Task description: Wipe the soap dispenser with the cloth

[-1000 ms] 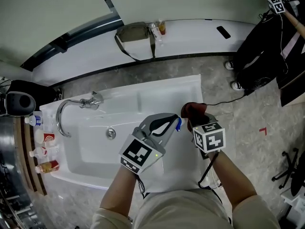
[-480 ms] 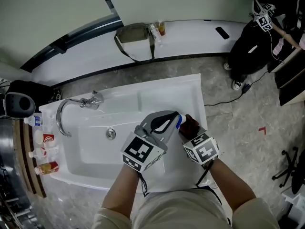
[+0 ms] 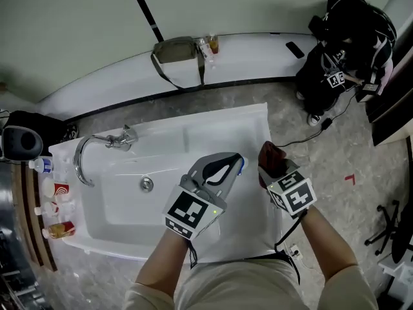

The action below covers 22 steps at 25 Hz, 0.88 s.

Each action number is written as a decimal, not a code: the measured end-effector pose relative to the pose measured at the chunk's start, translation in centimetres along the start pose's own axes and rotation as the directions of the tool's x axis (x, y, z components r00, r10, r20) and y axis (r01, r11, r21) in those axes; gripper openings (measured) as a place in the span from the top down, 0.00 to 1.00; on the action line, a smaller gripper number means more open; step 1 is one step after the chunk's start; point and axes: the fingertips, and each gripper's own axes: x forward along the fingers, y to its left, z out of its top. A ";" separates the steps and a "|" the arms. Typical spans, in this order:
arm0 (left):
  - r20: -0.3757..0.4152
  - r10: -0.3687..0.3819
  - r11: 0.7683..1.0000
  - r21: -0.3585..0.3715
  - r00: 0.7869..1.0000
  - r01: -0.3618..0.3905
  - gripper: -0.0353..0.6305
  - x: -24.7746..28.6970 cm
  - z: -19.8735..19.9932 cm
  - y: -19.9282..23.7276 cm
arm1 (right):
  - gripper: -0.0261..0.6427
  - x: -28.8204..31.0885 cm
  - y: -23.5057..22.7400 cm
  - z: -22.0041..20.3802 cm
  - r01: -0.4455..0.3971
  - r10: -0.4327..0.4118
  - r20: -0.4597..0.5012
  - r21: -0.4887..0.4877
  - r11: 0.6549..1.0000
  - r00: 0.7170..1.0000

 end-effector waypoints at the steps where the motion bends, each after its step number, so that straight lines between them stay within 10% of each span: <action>1: -0.017 0.010 1.000 -0.001 1.000 -0.010 0.95 0.2 -0.2 -0.1 | 0.84 0.0 -1.0 1.0 -0.001 0.001 0.006 -0.035 0.999 1.000; 5: -0.069 0.111 0.993 -0.017 0.991 -0.113 0.95 0.8 -1.1 0.3 | 0.84 1.0 -2.1 4.8 -0.111 0.119 0.021 -0.227 0.968 0.993; 8: -0.086 0.194 0.980 -0.034 0.977 -0.197 0.95 0.7 -1.1 0.2 | 0.84 2.6 -0.8 6.7 -0.262 0.280 -0.022 -0.425 0.866 0.960; 10: -0.091 0.239 0.969 -0.045 0.967 -0.243 0.95 0.6 -1.0 0.2 | 0.84 3.7 0.2 7.3 -0.344 0.358 -0.094 -0.579 0.739 0.929; 15: -0.080 0.348 0.933 -0.062 0.934 -0.353 0.95 0.8 -1.2 0.4 | 0.84 6.3 2.5 6.0 -0.519 0.480 -0.345 -0.802 0.297 0.807; 18: -0.079 0.380 0.920 -0.071 0.922 -0.385 0.95 0.9 -1.3 0.5 | 0.84 7.5 3.8 5.2 -0.604 0.527 -0.462 -0.787 0.127 0.713; 22: -0.092 0.397 0.909 -0.099 0.913 -0.405 0.95 0.6 -1.1 0.8 | 0.84 9.0 4.6 4.2 -0.632 0.478 -0.583 -0.772 -0.075 0.656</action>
